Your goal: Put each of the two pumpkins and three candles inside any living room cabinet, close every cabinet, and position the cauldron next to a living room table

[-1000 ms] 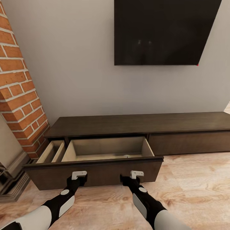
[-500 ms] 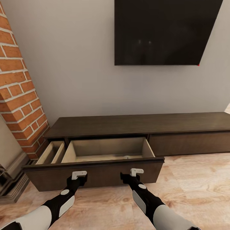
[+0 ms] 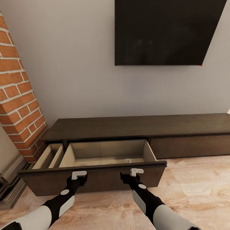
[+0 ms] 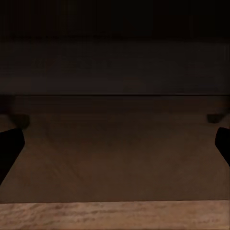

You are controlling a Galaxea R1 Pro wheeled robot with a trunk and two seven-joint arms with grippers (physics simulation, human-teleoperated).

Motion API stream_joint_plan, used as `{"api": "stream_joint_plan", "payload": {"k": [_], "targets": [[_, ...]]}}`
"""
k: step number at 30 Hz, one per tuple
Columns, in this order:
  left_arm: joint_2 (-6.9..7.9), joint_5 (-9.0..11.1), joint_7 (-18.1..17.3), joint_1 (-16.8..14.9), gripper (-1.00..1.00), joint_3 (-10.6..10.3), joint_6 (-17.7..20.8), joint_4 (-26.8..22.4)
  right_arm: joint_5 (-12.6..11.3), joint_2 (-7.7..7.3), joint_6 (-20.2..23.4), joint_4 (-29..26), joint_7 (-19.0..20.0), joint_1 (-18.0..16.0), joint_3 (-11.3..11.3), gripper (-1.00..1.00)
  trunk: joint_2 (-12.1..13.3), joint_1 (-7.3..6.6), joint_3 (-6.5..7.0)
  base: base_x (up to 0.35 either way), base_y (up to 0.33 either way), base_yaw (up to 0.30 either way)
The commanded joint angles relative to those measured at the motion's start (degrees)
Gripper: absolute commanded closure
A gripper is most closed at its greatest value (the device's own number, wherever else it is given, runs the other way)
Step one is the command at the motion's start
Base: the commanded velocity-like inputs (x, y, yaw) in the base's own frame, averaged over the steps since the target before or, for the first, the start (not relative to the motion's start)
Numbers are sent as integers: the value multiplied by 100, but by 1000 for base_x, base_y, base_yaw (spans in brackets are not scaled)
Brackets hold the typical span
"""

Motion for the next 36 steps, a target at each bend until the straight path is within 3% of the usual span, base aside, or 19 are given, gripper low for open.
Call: {"api": "stream_joint_plan", "payload": {"k": [1, 4, 17, 36], "targets": [[5, 8, 43, -4, -100, -58, -13, -15, -54, -3, -26, 3, -37, -5, 49, -100, -2, -1, -5, 14, 0, 0], [4, 9, 42, -3, -100, -58, -12, -16, -54, -3, -26, 3, -37, -5, 53, -100, -2, -1, -5, 7, 0, 0], [3, 9, 50, -5, -100, -58, -12, -17, -54, -2, -26, 3, -37, -5, 57, -100, -19, 32, -293, 1, 0, 0], [0, 10, 50, -3, -100, -58, -12, -17, -54, 5, -26, 3, -37, -5, 57, -100, -19, 32, -293, 53, 0, 0]]}}
